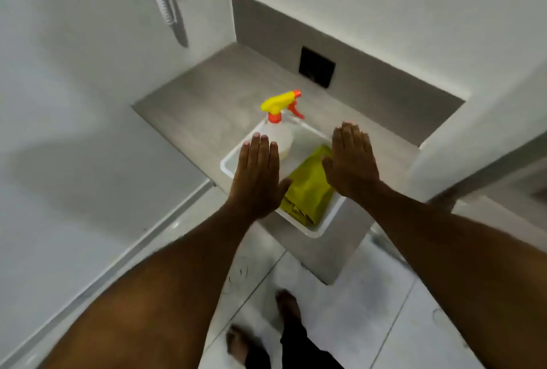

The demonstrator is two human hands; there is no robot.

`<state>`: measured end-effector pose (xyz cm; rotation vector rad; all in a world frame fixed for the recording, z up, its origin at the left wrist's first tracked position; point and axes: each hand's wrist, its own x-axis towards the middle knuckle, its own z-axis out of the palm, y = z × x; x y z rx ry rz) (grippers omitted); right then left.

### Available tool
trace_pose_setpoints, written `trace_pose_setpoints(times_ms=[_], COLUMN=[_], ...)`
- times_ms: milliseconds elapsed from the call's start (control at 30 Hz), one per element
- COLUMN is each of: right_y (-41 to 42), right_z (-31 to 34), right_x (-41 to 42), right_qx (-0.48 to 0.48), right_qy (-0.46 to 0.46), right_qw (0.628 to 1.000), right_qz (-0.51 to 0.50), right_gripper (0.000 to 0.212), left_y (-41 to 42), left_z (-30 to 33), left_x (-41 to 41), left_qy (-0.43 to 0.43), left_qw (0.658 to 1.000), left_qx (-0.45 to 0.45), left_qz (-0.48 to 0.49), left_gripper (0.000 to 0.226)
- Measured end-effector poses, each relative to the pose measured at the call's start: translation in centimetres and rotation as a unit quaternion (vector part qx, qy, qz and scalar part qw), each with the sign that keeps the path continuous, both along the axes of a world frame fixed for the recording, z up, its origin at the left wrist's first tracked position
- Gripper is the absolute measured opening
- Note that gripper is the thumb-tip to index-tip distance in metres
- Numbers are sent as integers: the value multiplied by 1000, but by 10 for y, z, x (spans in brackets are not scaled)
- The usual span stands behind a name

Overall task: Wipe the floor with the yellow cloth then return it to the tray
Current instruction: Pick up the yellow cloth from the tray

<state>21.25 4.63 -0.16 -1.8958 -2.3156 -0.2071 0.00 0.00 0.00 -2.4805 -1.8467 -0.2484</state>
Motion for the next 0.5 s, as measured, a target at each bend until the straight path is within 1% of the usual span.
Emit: trace_pose_setpoints(times_ms=[67,167,267,333,433,500], right_y=[-3,-8,-8,-4,3,9], right_z=[-15,-38,-47,-52,-58,-61], right_x=[3,5,3,2,-2,-5], right_qx=[-28,-72,-99,-103,-103,-106], right_qy=[10,12,25,26,30,54], right_qw=[1000,997,995,994,994,992], right_qz=[-8,-6,5,3,-9,-37], right_gripper=[64,54,41,36,31,31], left_y=[-1,-4,-3,-1,7,16], left_z=[-15,-42,-55,-57,-59,-59], left_x=[11,25,39,49,62,69], left_qy=[1,31,59,58,60,52], left_qw=[1000,996,990,986,976,967], left_qx=[-25,-77,-127,-154,-195,-227], left_qz=[11,24,11,17,70,104], left_gripper=[82,80,65,56,52,52])
